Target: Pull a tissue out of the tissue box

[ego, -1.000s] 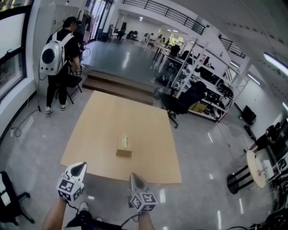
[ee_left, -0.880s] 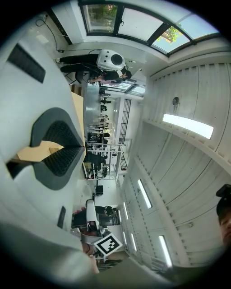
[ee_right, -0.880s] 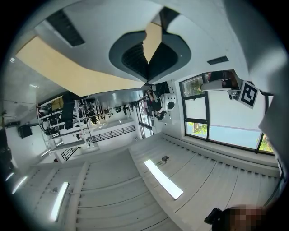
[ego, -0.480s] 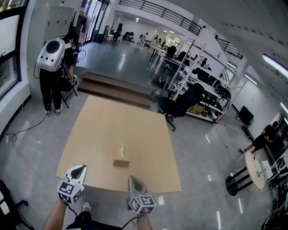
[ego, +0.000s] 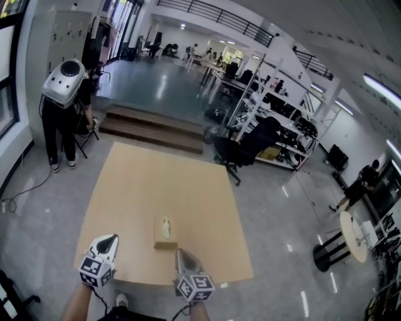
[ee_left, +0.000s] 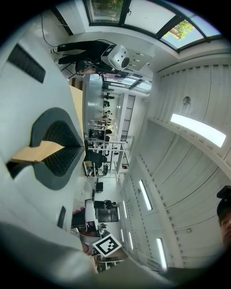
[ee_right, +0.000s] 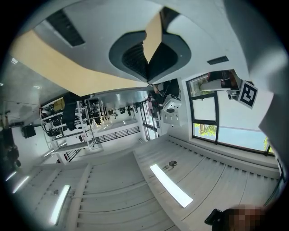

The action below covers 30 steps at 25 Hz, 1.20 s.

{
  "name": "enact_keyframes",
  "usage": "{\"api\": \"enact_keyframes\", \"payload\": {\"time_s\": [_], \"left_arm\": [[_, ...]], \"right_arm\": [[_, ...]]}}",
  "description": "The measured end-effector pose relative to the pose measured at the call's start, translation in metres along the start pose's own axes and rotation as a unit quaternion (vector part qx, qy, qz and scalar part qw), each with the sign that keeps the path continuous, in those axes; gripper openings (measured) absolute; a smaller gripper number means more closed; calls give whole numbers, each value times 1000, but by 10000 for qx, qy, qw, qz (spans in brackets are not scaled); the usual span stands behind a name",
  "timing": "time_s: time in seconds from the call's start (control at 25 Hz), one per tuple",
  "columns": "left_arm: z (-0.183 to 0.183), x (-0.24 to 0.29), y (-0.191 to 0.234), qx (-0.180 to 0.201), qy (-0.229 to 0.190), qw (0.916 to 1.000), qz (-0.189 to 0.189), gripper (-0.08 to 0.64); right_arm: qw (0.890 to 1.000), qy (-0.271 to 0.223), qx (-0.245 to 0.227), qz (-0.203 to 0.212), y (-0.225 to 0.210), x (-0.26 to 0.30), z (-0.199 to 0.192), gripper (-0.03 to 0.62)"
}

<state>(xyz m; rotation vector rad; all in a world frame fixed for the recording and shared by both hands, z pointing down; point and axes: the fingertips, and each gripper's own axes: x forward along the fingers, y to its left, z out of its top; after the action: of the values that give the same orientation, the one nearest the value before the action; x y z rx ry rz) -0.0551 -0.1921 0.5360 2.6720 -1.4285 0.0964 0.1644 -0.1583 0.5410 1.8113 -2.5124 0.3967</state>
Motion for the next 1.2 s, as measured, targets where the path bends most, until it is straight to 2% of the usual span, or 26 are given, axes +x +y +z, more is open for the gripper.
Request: {"api": "enact_keyframes", "payload": {"time_s": [0.76,1.0,1.2], "left_arm": [[7,91,56,-112,77,9985,-527,6],[2,108,63,-169,117,9983,-544,6],[-12,115,59,-207,260,9981,-515,6]], "right_arm": [[9989,44,116,-450,-16,86,13,11],[9983,67,15,-575,-30,100,16,11],[9982,205,18,-566,-38,109,4,11]]}}
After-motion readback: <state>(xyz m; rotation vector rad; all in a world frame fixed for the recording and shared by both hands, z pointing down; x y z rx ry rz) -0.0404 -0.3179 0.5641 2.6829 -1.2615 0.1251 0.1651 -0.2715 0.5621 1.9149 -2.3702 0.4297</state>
